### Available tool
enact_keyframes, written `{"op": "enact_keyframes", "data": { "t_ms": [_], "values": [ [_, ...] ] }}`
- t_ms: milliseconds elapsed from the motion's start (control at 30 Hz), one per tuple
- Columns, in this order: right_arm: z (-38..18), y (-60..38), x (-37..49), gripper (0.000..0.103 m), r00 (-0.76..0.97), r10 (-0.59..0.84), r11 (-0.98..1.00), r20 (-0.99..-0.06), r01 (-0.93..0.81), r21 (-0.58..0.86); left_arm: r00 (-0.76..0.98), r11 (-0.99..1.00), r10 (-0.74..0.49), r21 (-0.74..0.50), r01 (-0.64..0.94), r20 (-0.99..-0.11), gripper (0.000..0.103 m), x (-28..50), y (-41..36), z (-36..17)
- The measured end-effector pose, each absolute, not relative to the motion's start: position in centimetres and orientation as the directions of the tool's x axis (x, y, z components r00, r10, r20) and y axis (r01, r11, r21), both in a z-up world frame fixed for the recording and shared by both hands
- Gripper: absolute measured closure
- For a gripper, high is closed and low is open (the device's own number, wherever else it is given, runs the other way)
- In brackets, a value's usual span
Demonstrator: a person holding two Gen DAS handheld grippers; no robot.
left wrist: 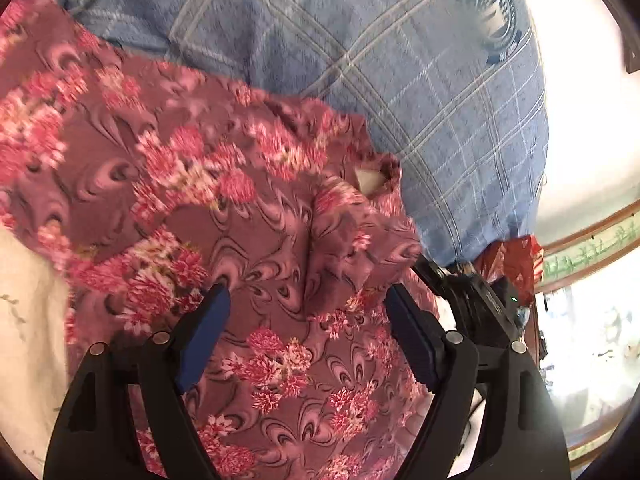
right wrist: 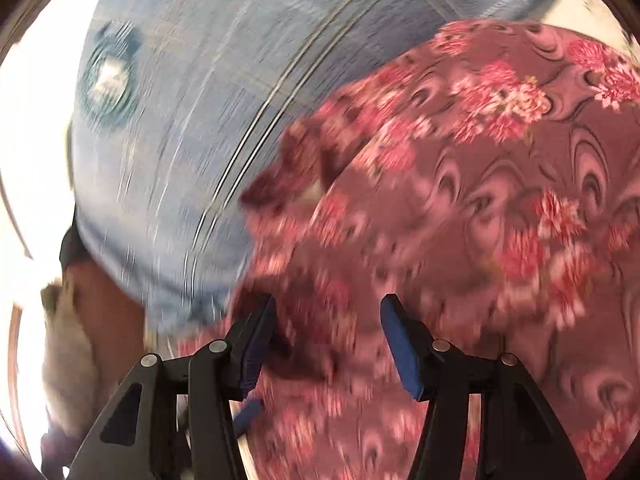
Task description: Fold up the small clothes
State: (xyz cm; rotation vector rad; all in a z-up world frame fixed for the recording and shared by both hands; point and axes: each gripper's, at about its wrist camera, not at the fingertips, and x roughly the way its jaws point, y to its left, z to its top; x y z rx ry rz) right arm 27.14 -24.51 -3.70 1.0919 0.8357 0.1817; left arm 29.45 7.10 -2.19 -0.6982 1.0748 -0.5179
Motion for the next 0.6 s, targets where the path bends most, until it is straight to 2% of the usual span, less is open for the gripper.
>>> {"op": "enact_keyframes", "data": {
  "t_ms": [100, 167, 200, 300, 433, 467, 600],
  "values": [
    [-4.3, -20.8, 29.2, 0.046, 0.624, 0.674, 0.371, -0.396, 0.178, 0.912, 0.503, 0.684, -0.646, -0.728, 0.045, -0.575, 0.023, 29.0, 9.9, -0.4],
    [-4.7, -17.9, 29.9, 0.046, 0.531, 0.801, 0.241, -0.275, 0.134, 0.961, 0.566, 0.676, -0.617, -0.737, 0.026, -0.546, 0.022, 28.9, 11.9, 0.5],
    [-4.5, -17.4, 29.5, 0.046, 0.514, 0.817, 0.234, -0.263, 0.122, 0.965, 0.575, 0.674, -0.61, -0.739, 0.015, -0.545, 0.022, 29.0, 12.6, 0.6],
    [-3.6, -18.8, 27.0, 0.046, 0.556, 0.772, 0.314, -0.307, 0.085, 0.946, 0.549, 0.663, -0.63, -0.749, 0.012, -0.549, 0.022, 29.4, 12.4, -0.1],
    [-4.6, -24.2, 23.4, 0.044, 0.628, 0.676, 0.382, -0.387, 0.151, 0.912, 0.416, 0.655, -0.695, -0.755, 0.029, -0.587, 0.021, 30.1, 9.1, -2.2],
    [-5.0, -25.9, 22.1, 0.047, 0.64, 0.659, 0.384, -0.395, 0.165, 0.909, 0.376, 0.654, -0.709, -0.756, 0.032, -0.597, 0.021, 30.2, 8.1, -2.9],
    [-5.2, -30.5, 18.1, 0.047, 0.696, 0.601, 0.397, -0.393, 0.167, 0.903, 0.308, 0.655, -0.725, -0.755, 0.03, -0.616, 0.023, 30.2, 4.8, -4.9]
  ]
}}
